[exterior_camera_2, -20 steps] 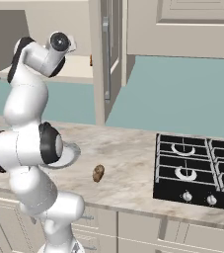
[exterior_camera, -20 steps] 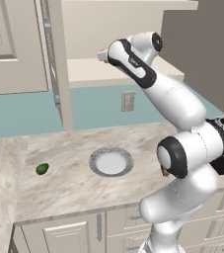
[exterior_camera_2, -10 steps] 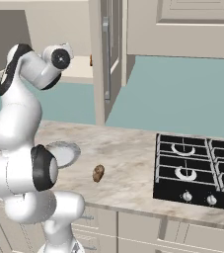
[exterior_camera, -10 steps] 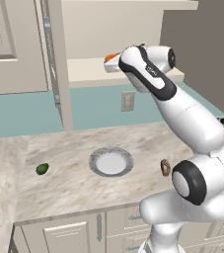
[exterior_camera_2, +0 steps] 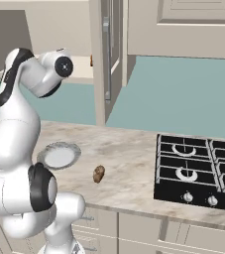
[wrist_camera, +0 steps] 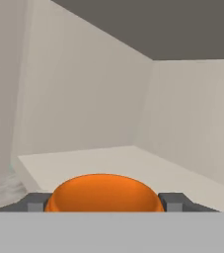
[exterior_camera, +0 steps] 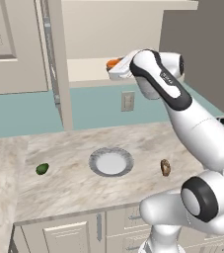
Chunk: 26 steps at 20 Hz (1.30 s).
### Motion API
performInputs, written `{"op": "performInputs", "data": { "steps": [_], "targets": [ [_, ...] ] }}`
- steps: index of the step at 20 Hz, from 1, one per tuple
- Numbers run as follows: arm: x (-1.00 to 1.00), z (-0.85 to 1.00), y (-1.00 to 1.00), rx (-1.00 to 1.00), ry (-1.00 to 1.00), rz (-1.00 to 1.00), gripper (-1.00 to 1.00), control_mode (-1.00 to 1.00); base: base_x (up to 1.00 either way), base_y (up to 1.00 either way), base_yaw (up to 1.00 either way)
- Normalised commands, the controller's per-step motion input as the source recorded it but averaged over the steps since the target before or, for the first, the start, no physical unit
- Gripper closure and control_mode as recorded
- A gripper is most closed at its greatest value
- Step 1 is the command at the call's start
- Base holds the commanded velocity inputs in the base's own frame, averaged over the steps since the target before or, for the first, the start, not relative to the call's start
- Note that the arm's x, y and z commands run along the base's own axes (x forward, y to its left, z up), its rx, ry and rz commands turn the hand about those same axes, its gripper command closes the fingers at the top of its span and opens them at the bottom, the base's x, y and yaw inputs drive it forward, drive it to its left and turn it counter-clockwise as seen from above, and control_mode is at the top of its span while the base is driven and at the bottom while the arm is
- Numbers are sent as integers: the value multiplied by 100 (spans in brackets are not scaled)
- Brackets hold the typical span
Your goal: Pick the avocado and bread from the counter and place them on the plate. Then pick the jam from the cabinet and place it next to the plate. Lastly close the cabinet door.
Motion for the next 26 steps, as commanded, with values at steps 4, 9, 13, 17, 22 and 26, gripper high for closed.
{"op": "performInputs", "data": {
  "steps": [4,9,13,17,22,26],
  "targets": [
    [-24,-13,7,-2,0,12,100,-100,0,0,0],
    [-22,-33,10,-6,0,9,100,-100,0,0,0],
    [-5,-42,19,-16,0,5,100,-100,0,0,0],
    [0,-42,22,-18,0,2,100,-100,0,0,0],
    [0,-40,22,-15,0,1,100,-100,0,0,0],
    [0,-38,18,-10,0,3,100,-100,0,0,0]
  ]
}}
